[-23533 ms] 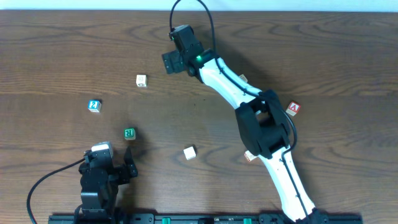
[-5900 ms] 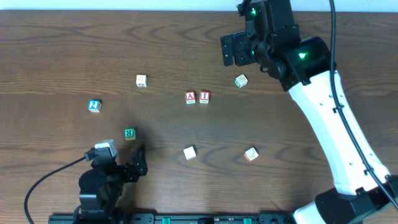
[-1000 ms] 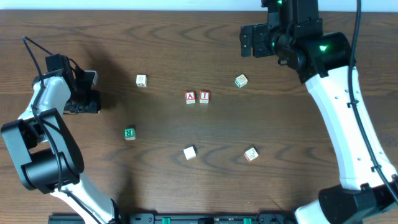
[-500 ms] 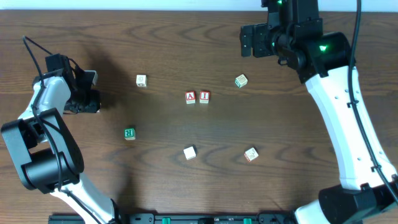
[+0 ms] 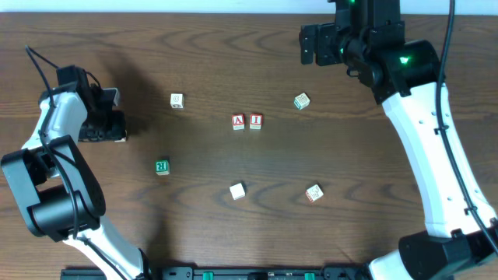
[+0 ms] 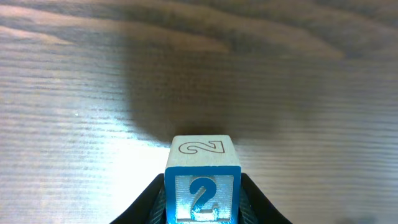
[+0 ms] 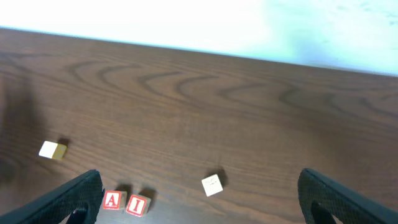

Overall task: Spell out Ai2
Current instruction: 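Lower the left gripper and grasp the blue '2' block, then lift the '2' block and swing the left arm toward the 'A I' blocks, then lower the '2' block right of the 'I' block and release, then bring both grippers down to either end of the 'A I 2' row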

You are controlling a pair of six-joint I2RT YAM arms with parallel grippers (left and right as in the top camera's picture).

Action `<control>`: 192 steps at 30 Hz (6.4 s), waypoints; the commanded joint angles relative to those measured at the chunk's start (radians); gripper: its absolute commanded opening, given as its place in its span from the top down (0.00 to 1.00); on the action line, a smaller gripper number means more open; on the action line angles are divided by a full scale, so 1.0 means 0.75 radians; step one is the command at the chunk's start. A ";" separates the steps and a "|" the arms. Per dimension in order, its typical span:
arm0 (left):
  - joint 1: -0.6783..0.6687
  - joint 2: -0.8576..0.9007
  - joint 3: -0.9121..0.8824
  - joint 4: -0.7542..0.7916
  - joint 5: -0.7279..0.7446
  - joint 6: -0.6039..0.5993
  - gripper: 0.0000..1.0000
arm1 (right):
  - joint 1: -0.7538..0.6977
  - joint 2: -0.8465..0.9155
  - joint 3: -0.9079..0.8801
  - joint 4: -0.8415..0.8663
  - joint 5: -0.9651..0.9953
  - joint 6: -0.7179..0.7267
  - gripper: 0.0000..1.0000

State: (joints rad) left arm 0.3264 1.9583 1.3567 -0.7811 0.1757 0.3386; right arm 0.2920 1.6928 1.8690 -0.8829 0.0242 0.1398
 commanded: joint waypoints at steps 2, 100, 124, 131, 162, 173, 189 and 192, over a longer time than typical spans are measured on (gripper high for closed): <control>-0.042 0.004 0.169 -0.098 -0.001 -0.111 0.94 | -0.006 -0.082 0.020 0.006 0.075 -0.031 0.01; -1.347 0.346 0.406 0.251 -0.249 -1.051 0.94 | -0.006 -0.764 0.019 -0.279 0.147 -0.053 0.01; -1.346 0.346 0.406 0.285 -0.250 -1.036 0.62 | -0.006 -0.764 0.020 -0.281 0.147 -0.053 0.01; -1.345 0.346 0.407 0.321 -0.252 -0.959 0.61 | -0.006 -0.762 0.020 -0.281 0.147 -0.053 0.01; -1.339 0.341 0.595 0.256 -0.425 -0.870 0.53 | -0.006 -0.751 0.020 -0.278 0.148 -0.054 0.01; -1.151 0.335 0.830 -0.047 -0.556 -0.798 0.46 | -0.043 -0.739 0.018 -0.351 0.314 -0.051 0.03; -0.855 0.123 1.095 -0.426 -0.442 -0.692 0.46 | -0.119 -0.463 0.018 -0.363 0.248 -0.165 0.01; -0.749 0.023 1.093 -0.453 -0.369 -0.690 0.46 | -0.130 -0.469 0.018 -0.384 0.247 -0.174 0.01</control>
State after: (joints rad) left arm -0.3061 2.0808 2.1555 -1.1069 -0.1463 -0.2012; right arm 0.2100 1.3598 1.8744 -1.1606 0.2024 0.0467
